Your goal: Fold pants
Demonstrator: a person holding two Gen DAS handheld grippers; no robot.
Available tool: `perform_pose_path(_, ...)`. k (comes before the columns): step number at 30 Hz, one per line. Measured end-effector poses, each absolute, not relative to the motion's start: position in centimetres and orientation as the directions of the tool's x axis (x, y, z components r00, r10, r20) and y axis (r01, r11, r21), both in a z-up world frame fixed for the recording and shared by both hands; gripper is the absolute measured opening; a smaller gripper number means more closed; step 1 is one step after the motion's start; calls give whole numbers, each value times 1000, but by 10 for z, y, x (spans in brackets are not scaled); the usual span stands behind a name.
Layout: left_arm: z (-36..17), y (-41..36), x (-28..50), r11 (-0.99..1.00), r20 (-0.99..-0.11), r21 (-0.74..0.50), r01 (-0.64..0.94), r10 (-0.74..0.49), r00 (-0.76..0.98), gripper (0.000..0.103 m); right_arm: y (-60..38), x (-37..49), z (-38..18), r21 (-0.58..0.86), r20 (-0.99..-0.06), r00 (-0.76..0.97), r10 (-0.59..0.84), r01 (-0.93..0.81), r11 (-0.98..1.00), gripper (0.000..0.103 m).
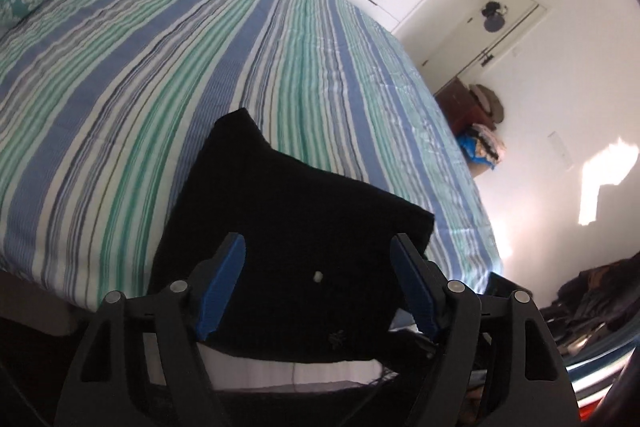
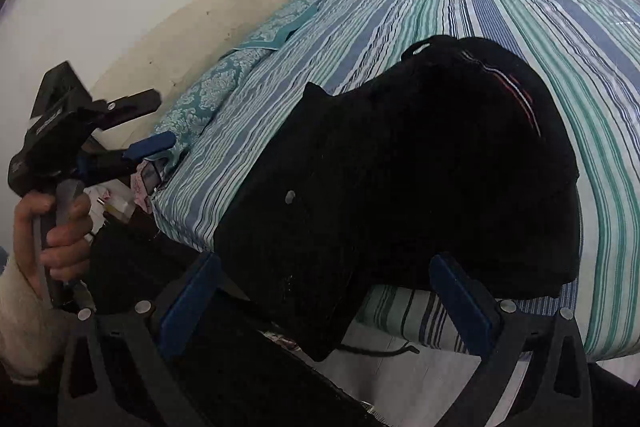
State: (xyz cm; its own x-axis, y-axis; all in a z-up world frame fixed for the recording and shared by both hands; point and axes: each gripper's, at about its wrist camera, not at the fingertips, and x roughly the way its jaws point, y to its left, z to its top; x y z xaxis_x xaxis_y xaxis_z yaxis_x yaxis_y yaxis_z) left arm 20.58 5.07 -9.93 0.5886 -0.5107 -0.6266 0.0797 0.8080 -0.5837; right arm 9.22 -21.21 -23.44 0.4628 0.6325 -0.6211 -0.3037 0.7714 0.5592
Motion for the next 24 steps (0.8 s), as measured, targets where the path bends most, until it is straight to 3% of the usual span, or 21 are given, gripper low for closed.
perform_pose_path(5,-87,24,152,695,-512,-660,286,-694,506,76,-225,105,-242,648,-592,435,678,-243,722,103)
perform_pose_path(8,-85,11,137,678,-499,-647,349,-722,479,78,-214,105,-248,624,-625,409,665,-250,740,100)
perform_pose_path(9,-87,9,137,681,-502,-640,356,-721,477,78,-209,105,-251,617,-641,388,662,-251,746,92)
perform_pose_path(10,-92,11,138,692,-514,-632,349,-711,480,78,-203,105,-255,602,-665,363,652,-256,757,72)
perform_pose_path(11,-98,15,138,703,-525,-632,325,-698,487,78,-197,104,-258,570,-697,349,627,-262,779,59)
perform_pose_path(12,-106,19,141,702,-527,-645,301,-694,490,78,-193,102,-256,515,-731,358,581,-268,814,29)
perform_pose_path(13,-114,29,138,700,-527,-659,275,-690,495,78,-192,102,-251,491,-740,364,565,-282,824,18)
perform_pose_path(14,-119,34,140,700,-529,-671,245,-683,504,78,-193,104,-240,483,-734,375,567,-299,823,13)
perform_pose_path(20,-129,52,144,688,-507,-700,192,-668,545,78,-214,148,-147,241,-728,531,434,-394,887,11)
perform_pose_path(24,-125,37,143,707,-514,-669,231,-663,543,78,-249,192,-161,197,-788,514,340,-313,929,11)
